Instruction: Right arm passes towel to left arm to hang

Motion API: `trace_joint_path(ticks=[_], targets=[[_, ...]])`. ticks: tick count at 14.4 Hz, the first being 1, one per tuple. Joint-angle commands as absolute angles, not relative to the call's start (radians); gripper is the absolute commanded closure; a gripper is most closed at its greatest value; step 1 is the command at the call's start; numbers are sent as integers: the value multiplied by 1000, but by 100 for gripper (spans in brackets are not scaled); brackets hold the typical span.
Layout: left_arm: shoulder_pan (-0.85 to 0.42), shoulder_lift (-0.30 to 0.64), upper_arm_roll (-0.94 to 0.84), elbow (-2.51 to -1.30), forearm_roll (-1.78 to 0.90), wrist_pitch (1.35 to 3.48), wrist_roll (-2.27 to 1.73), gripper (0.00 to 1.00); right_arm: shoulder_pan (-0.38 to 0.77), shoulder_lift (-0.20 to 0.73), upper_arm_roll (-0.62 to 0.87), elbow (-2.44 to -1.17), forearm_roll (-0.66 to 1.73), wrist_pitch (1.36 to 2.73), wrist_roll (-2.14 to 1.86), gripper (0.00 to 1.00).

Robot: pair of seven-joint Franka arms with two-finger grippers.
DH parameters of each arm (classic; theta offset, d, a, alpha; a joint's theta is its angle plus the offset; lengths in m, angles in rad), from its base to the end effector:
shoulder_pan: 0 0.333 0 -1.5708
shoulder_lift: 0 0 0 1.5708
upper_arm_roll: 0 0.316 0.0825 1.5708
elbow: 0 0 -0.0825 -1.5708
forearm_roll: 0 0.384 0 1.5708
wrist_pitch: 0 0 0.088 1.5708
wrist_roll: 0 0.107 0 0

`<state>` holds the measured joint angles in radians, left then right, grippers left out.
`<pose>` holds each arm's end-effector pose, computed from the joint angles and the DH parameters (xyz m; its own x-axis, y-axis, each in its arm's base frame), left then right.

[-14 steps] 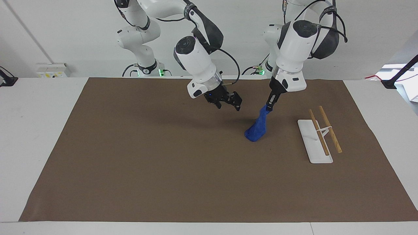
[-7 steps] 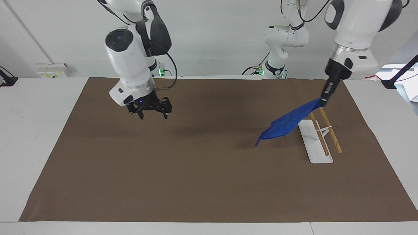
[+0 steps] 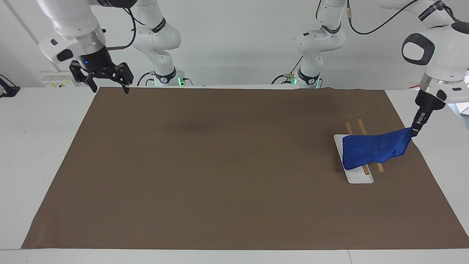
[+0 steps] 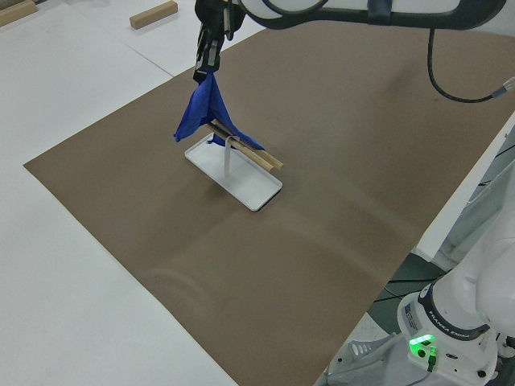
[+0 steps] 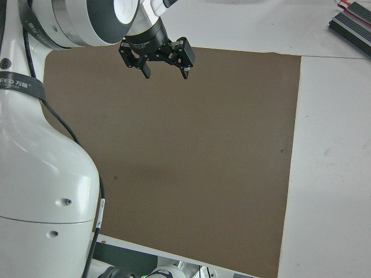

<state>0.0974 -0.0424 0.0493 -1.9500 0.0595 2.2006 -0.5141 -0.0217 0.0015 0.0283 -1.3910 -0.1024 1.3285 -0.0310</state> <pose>0.5674 0.0863 0.5262 0.7666 0.5792 0.2772 0.5782 -0.8104 0.0945 0.5272 -0.0093 0.6864 0.9977 0.0129 -0.0658 0.0194 -0.9949 0.0986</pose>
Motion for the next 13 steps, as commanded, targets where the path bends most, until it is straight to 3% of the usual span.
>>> trace_joint_path(ticks=[1,5,6,7,8,10,13], targets=[[103,-64,37,-2011,67,2226,-492,99,-43,-5,40,-1425,-130,1313,-63,0],[115,-71,40,-2057,71,2214,-428,90,-35,-44,44,-1508,-126,1327,-51,0],[147,-71,38,-2060,71,2215,-398,80,-34,-44,46,-1508,-126,1334,-57,0],[153,-69,38,-2053,71,2215,-385,33,-31,-46,48,-1508,-124,1328,-55,0],[146,-66,38,-2042,71,2212,-397,0,-23,-60,48,-1515,-124,1325,-54,0],[141,-74,28,-1990,71,2137,-399,0,-28,-69,41,-1520,-124,1316,-55,0],[51,-81,25,-1823,71,1865,-384,0,-26,-63,23,-1517,-107,1316,-55,0]])
